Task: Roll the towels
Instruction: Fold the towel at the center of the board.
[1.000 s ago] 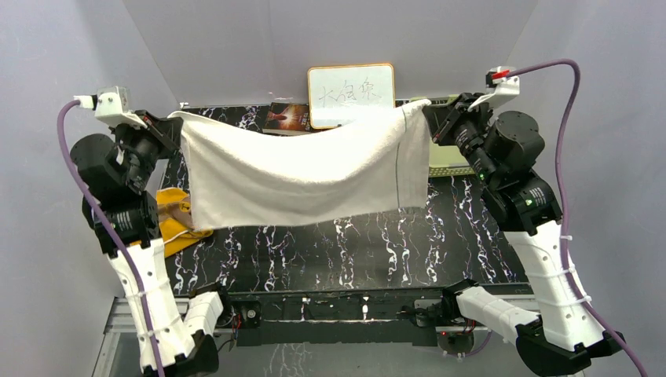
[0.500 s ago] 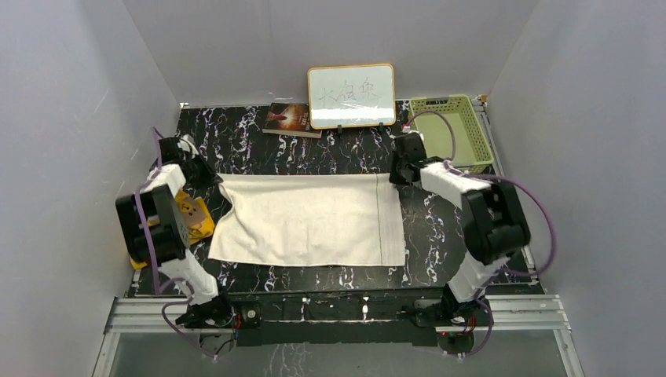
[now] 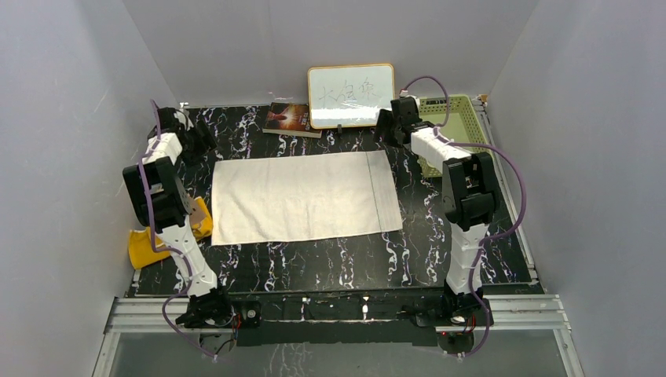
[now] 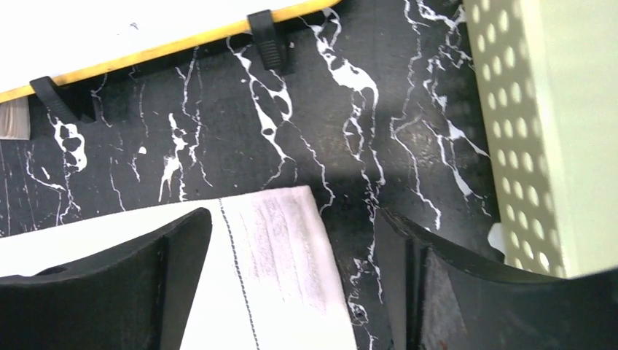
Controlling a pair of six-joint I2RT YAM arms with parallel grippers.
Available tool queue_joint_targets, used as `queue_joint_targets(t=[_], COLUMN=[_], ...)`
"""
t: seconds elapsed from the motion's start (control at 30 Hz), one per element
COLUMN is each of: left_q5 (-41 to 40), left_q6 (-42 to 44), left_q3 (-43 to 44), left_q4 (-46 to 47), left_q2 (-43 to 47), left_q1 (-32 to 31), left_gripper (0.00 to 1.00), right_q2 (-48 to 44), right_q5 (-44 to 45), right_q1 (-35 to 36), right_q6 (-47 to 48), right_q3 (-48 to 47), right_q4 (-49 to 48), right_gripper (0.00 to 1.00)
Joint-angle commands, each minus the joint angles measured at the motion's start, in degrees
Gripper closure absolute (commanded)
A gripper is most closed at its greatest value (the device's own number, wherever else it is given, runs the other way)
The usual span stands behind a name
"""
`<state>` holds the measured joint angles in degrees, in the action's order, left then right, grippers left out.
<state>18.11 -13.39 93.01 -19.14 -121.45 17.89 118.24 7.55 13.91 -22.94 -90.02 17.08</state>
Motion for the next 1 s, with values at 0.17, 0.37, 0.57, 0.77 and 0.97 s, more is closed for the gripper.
queue_joint_targets(t=[0.17,0.37,0.57,0.77,0.97], left_q5=[-2.50,2.07,0.81,-1.26,-5.68], left_q6=[-2.45,0.45,4.08,8.65,10.20], left_q3=[-8.28,-9.48,-8.98,-6.46,-7.66], left_q4=[2.61,1.17,0.81,-2.21,-1.51], left_q2=[7.83,6.09,4.14,1.69,1.25], left_q1=[0.22,0.25,0.24,0.22,-0.23], left_gripper=[0.23,0.40,0.49,0.50,0.50], right_q2=[-0.19,0.59,0.41,1.56,3.03], right_q5=[-1.60,-6.46,-8.40,-8.57,-5.88], right_q1=[-0.26,-0.51,-0.60,-0.95,-1.13], right_q6=[8.33,14.11,15.90,16.30,17.54], right_q3=[-4.52,-4.61,-0.45,1.03,2.49], right_q4=[-0.59,2.63,1.59,1.66,0.51], right_gripper=[0.21,0.26,0.35,0.39,0.47])
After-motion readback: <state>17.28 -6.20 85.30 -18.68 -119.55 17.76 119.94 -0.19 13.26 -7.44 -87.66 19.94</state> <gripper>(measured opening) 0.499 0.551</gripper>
